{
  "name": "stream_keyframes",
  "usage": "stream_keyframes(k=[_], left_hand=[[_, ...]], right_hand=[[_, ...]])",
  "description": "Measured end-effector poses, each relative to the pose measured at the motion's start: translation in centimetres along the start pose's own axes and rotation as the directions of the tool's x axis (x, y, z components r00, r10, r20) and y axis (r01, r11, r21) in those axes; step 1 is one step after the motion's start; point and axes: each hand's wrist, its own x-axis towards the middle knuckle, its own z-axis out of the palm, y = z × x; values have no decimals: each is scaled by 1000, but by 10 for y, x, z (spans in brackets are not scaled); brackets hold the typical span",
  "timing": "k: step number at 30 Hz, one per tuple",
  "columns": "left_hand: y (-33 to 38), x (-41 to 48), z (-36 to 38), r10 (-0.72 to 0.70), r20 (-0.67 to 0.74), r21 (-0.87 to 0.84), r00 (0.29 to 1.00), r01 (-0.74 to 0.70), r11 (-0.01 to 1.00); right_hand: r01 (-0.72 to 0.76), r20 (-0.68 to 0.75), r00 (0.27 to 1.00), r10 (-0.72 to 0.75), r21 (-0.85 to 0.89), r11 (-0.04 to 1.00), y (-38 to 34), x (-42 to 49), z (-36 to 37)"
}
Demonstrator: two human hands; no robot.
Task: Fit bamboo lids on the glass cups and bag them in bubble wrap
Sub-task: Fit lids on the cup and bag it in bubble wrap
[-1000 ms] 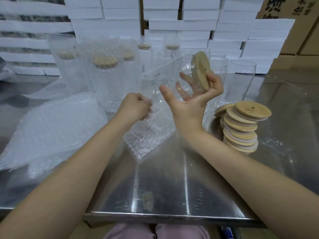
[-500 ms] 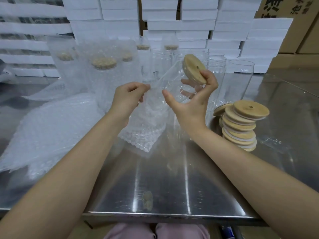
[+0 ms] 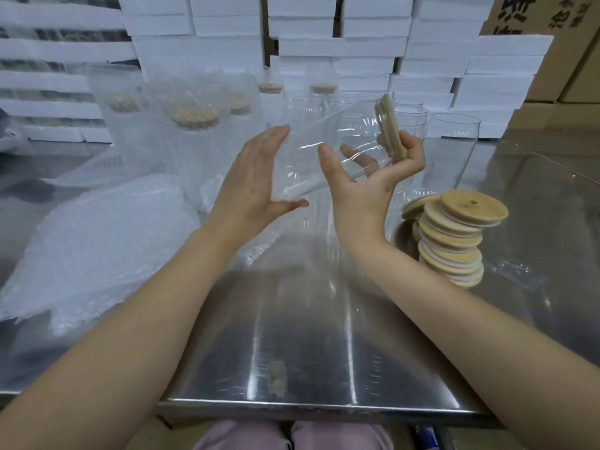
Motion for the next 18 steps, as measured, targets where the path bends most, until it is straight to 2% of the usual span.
stream_keyframes(k=[5,9,12,16,18], left_hand=[[3,0,5,32,-183,78,983,-18,997],[9,-1,12,23,-263,91,965,1,996],[13,-1,14,-11,-213,24,977,17,1000],[17,1,11,-87,-21,-193,996,81,978],[13,2,6,-114,45,-183,992,120,976]], right_hand=[[-18,57,998,16,32,999,-8,-7,5],[-29,88,996,21,83,996,-5,-12,8],[-49,113,993,42,69,996,0,-13,7],[-98,87,992,96,20,995,4,-7,0],[-83,58,995,82,17,996,4,-2,-3]])
